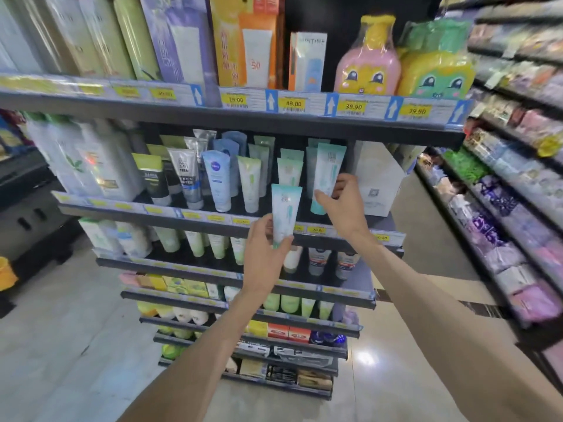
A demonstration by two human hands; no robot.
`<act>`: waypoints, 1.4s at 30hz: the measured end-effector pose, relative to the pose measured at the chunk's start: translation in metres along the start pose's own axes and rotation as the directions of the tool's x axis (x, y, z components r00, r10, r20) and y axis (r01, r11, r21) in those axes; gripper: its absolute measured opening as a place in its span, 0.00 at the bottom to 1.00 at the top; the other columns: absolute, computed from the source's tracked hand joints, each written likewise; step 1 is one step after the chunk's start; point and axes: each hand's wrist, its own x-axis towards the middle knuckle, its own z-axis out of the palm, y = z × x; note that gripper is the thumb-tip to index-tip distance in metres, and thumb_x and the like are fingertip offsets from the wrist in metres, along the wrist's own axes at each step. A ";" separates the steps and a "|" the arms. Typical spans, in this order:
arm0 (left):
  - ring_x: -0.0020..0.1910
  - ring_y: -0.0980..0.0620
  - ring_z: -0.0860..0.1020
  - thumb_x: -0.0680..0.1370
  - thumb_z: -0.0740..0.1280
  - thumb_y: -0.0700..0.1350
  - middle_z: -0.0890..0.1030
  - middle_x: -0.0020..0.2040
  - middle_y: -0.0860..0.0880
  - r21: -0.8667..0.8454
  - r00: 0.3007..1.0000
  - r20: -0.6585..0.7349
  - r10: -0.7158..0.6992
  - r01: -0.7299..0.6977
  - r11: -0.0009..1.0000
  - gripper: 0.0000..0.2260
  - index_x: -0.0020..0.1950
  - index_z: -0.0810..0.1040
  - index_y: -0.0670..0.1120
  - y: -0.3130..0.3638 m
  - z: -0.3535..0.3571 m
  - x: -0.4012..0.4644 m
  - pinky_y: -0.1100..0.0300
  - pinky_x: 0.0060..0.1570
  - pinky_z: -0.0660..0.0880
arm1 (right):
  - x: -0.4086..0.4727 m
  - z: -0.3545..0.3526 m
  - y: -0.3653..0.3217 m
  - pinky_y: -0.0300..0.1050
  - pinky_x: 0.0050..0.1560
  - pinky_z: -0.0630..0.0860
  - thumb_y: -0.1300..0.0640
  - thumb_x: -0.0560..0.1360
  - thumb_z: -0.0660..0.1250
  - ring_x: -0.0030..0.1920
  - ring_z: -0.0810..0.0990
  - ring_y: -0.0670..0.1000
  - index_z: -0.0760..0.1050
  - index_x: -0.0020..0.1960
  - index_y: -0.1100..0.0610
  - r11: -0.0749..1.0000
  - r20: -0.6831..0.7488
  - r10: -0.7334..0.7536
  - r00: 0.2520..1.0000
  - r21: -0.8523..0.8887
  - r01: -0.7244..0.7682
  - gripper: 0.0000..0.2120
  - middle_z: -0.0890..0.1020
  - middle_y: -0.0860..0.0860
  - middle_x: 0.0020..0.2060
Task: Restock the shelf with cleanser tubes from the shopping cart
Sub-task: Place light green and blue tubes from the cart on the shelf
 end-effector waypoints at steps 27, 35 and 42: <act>0.61 0.60 0.78 0.78 0.76 0.47 0.77 0.62 0.57 -0.007 1.000 -0.002 -0.029 0.029 1.000 0.24 0.72 0.71 0.53 -0.022 -0.002 0.014 0.56 0.60 0.80 | 0.077 0.045 0.053 0.50 0.59 0.77 0.59 0.72 0.79 0.63 0.77 0.58 0.65 0.65 0.60 0.947 0.059 0.096 0.994 -0.314 -0.073 0.29 0.76 0.58 0.63; 0.60 0.61 0.78 0.78 0.75 0.48 0.77 0.62 0.57 -0.024 1.000 0.003 -0.023 0.023 0.999 0.24 0.73 0.72 0.53 -0.015 0.001 0.013 0.54 0.60 0.80 | 0.051 0.023 0.050 0.53 0.69 0.74 0.55 0.77 0.74 0.67 0.74 0.55 0.62 0.76 0.60 0.965 0.086 0.098 0.991 -0.251 -0.074 0.33 0.71 0.58 0.69; 0.60 0.57 0.77 0.79 0.73 0.50 0.75 0.62 0.57 0.032 0.995 0.003 0.104 -0.104 0.994 0.25 0.75 0.71 0.52 0.009 0.015 0.018 0.54 0.60 0.79 | -0.023 -0.008 0.007 0.48 0.55 0.83 0.47 0.82 0.68 0.58 0.82 0.46 0.76 0.63 0.49 0.993 0.202 -0.086 0.976 0.098 0.067 0.12 0.83 0.42 0.56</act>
